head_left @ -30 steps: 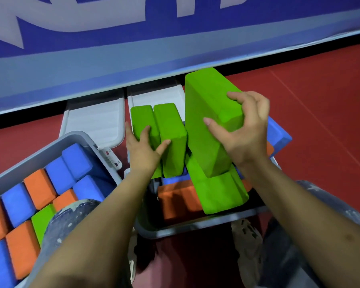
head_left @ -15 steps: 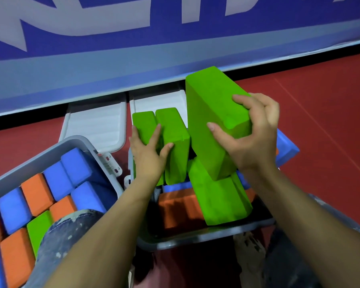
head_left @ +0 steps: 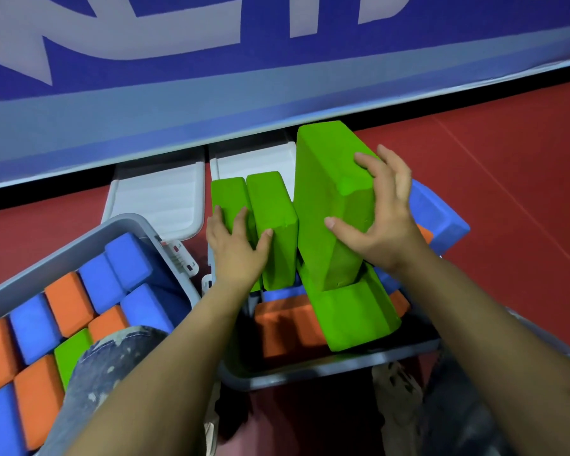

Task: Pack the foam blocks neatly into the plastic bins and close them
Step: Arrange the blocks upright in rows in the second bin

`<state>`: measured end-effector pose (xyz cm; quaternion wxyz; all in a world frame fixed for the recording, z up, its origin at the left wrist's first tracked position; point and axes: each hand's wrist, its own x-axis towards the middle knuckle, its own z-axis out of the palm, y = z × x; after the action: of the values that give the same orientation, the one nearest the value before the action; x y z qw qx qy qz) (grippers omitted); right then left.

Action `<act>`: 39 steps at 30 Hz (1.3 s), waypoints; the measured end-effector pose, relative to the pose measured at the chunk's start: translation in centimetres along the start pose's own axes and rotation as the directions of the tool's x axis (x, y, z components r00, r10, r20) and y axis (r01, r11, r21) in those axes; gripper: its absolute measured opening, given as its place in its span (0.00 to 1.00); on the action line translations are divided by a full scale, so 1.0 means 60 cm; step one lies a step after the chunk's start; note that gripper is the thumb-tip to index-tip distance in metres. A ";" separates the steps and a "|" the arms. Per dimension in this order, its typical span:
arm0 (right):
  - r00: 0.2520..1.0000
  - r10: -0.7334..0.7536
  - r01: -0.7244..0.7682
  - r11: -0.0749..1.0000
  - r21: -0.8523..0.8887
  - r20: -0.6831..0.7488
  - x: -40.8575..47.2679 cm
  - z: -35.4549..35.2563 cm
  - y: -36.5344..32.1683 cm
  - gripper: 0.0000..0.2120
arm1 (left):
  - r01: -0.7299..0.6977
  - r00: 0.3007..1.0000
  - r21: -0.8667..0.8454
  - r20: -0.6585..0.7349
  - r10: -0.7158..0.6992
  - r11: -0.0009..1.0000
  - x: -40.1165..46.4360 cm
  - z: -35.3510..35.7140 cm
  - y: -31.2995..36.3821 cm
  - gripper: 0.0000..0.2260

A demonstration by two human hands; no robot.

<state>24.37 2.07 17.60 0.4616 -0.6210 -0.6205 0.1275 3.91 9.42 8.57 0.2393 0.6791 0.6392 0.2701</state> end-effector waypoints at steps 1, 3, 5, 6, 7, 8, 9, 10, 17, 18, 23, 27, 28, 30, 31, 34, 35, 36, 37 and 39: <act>0.999 0.005 -0.005 1.000 0.012 0.034 0.000 0.001 0.003 0.39 | -0.008 1.000 0.022 0.012 0.007 1.000 -0.004 0.000 -0.004 0.28; 0.998 0.003 -0.005 1.000 0.023 0.066 -0.002 0.007 0.011 0.41 | -0.009 1.000 0.055 0.029 0.008 0.998 -0.009 -0.003 -0.010 0.32; 0.994 0.027 -0.029 0.999 0.014 0.107 -0.005 0.020 0.021 0.43 | -0.011 0.999 0.080 0.032 0.008 0.997 -0.012 -0.006 -0.015 0.33; 0.987 0.056 -0.056 0.998 -0.009 0.148 -0.008 0.029 0.024 0.44 | -0.017 0.999 0.093 0.032 0.014 0.996 -0.013 -0.007 -0.016 0.33; 0.976 0.096 -0.090 0.995 -0.039 0.195 -0.011 0.040 0.026 0.44 | -0.019 0.999 0.106 0.033 0.015 0.994 -0.015 -0.009 -0.017 0.33; 0.963 0.130 -0.117 0.991 -0.065 0.235 -0.014 0.052 0.025 0.44 | -0.011 0.999 0.120 0.033 0.007 0.993 -0.016 -0.011 -0.019 0.32; 0.955 0.146 -0.131 0.988 -0.076 0.257 -0.016 0.063 0.025 0.44 | 0.006 0.999 0.133 0.034 -0.010 0.991 -0.018 -0.013 -0.023 0.31; 0.954 0.150 -0.134 0.988 -0.078 0.261 -0.016 0.072 0.025 0.44 | 0.022 0.999 0.140 0.035 -0.027 0.990 -0.021 -0.015 -0.026 0.31; 0.985 0.108 -0.098 0.992 -0.079 0.134 0.014 0.107 0.020 0.45 | 0.019 0.998 0.152 0.053 -0.027 0.988 -0.036 -0.030 -0.041 0.34; 0.986 0.107 -0.098 0.992 -0.077 0.125 0.018 0.110 0.020 0.45 | 0.004 0.998 0.160 0.058 -0.013 0.987 -0.038 -0.034 -0.042 0.34; 0.983 0.104 -0.098 0.994 -0.046 0.149 0.036 0.118 0.025 0.45 | -0.121 0.989 0.253 0.115 0.095 0.960 -0.057 -0.045 -0.050 0.31; 0.937 0.131 -0.115 0.991 -0.067 0.325 0.042 0.107 0.032 0.54 | -0.313 0.944 0.310 -0.002 0.330 0.898 -0.072 -0.048 -0.047 0.25; 0.920 0.142 -0.122 0.989 -0.079 0.366 0.044 0.102 0.033 0.57 | -0.356 0.926 0.307 -0.009 0.377 0.883 -0.076 -0.048 -0.045 0.24; 0.903 0.148 -0.124 0.989 -0.085 0.403 0.045 0.092 0.034 0.59 | -0.429 0.903 0.255 0.145 0.404 0.866 -0.090 -0.040 -0.053 0.22; 0.903 0.146 -0.120 0.989 -0.088 0.405 0.045 0.090 0.035 0.59 | -0.429 0.879 0.217 0.321 0.351 0.877 -0.097 -0.031 -0.062 0.23; 0.911 0.158 -0.113 0.984 -0.138 0.382 0.040 0.092 0.033 0.56 | -0.372 0.640 0.338 0.768 -0.025 0.865 -0.110 0.007 -0.107 0.22; 0.918 0.154 -0.097 0.981 -0.170 0.365 0.037 0.096 0.034 0.55 | -0.337 0.597 0.417 0.788 -0.151 0.844 -0.107 0.019 -0.121 0.22; 0.928 0.140 -0.067 0.974 -0.215 0.345 0.032 0.101 0.034 0.53 | -0.288 0.588 0.479 0.772 -0.242 0.829 -0.100 0.029 -0.134 0.22; 0.943 0.105 -0.019 0.965 -0.263 0.316 0.025 0.106 0.035 0.51 | -0.240 0.589 0.532 0.745 -0.314 0.812 -0.093 0.036 -0.142 0.24; 0.967 0.011 0.084 0.930 -0.358 0.254 0.014 0.112 0.039 0.47 | -0.169 0.604 0.541 0.718 -0.348 0.824 -0.075 0.060 -0.153 0.26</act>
<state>21.16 6.05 12.58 0.2575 -0.6631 -0.6984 0.0788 -0.61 5.66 -0.53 0.3011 0.7303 0.5501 -0.2709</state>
